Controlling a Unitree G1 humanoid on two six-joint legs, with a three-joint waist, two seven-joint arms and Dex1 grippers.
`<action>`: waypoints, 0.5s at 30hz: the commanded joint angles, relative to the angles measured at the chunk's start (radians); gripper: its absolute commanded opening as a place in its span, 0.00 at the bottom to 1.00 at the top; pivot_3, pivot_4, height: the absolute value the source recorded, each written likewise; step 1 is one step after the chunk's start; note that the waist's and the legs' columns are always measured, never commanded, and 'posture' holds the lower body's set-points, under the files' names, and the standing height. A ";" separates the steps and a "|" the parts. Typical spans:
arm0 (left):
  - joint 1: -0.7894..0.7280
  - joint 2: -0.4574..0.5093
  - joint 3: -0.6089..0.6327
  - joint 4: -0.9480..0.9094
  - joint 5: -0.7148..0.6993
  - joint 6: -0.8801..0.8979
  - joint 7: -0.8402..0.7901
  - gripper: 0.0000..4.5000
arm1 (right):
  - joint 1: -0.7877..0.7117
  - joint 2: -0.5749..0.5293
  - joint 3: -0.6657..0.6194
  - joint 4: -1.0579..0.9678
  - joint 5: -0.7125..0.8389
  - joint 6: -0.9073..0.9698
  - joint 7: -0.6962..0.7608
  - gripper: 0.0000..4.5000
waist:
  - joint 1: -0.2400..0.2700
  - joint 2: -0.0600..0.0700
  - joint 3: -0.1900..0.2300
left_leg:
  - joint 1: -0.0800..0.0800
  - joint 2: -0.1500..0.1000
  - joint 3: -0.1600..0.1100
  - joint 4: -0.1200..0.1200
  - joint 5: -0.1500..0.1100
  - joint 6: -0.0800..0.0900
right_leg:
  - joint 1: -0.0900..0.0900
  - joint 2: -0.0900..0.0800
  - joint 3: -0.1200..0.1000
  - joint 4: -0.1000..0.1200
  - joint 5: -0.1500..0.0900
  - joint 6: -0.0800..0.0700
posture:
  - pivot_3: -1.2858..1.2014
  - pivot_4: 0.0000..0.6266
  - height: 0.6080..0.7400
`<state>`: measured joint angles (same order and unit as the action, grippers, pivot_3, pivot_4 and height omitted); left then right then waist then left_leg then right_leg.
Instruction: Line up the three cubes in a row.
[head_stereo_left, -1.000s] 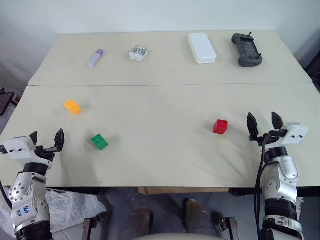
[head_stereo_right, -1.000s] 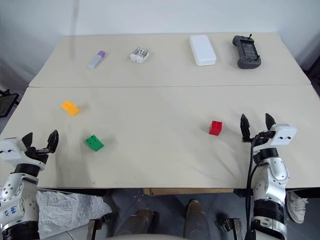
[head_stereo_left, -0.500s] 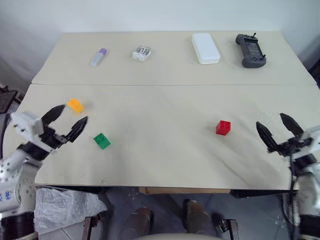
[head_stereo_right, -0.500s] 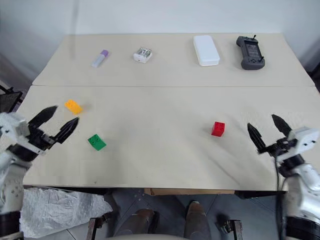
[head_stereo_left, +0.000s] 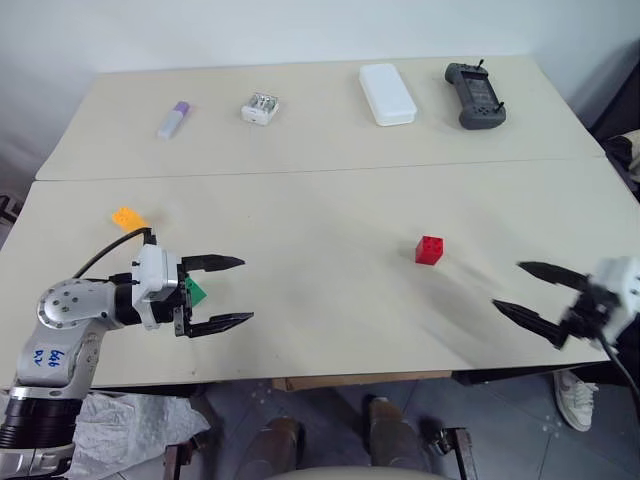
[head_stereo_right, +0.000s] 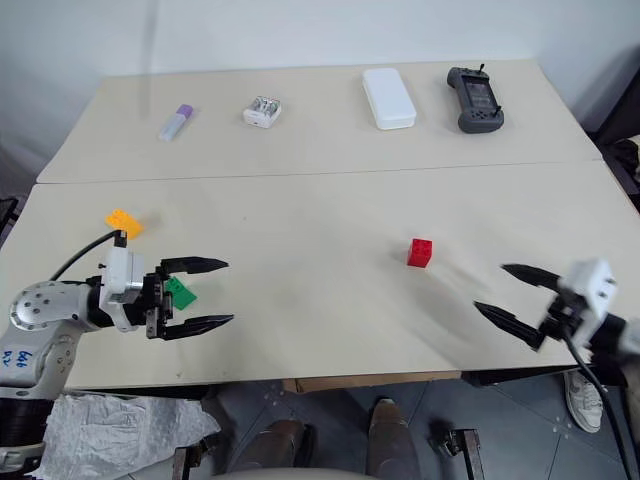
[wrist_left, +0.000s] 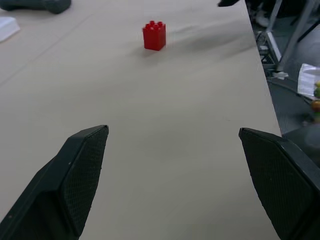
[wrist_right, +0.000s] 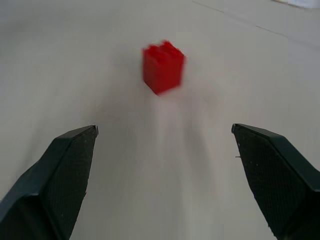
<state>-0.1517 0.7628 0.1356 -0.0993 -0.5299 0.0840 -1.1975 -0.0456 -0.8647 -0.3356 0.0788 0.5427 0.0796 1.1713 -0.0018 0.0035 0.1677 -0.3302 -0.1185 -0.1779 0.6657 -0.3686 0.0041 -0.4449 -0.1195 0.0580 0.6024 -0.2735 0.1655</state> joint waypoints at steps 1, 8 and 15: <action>-0.030 -0.006 -0.022 0.012 0.023 -0.008 -0.010 0.99 | -0.188 -0.019 0.094 0.091 -0.078 0.000 0.024 1.00 | 0.002 0.000 0.000 | -0.001 0.001 0.000 0.000 0.000 0.000 | 0.000 0.001 0.000 -0.001 0.001 -0.001 | 0.52 0.24 1.00; -0.069 -0.062 -0.053 0.005 0.048 -0.040 0.000 0.99 | -0.527 0.016 0.312 0.404 -0.247 -0.053 0.174 1.00 | 0.007 0.000 0.000 | -0.006 0.006 -0.001 0.000 -0.002 -0.001 | -0.002 0.005 -0.003 -0.005 0.003 -0.002 | 0.52 0.24 1.00; -0.033 -0.077 -0.054 -0.028 0.051 -0.046 0.017 0.99 | -0.695 0.069 0.413 0.628 -0.357 -0.102 0.239 1.00 | -0.006 0.000 0.000 | -0.006 0.007 0.004 0.000 -0.006 0.003 | -0.003 0.004 -0.008 -0.009 0.003 -0.003 | 0.52 0.24 1.00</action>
<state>-0.1915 0.6834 0.0675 -0.0871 -0.4736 0.0491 -1.1874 -0.7188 -0.7963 0.0831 0.6832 0.1981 0.0126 1.4066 -0.0077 0.0033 0.1679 -0.3365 -0.1111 -0.1737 0.6657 -0.3751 0.0069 -0.4486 -0.1151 0.0500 0.5934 -0.2705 0.1630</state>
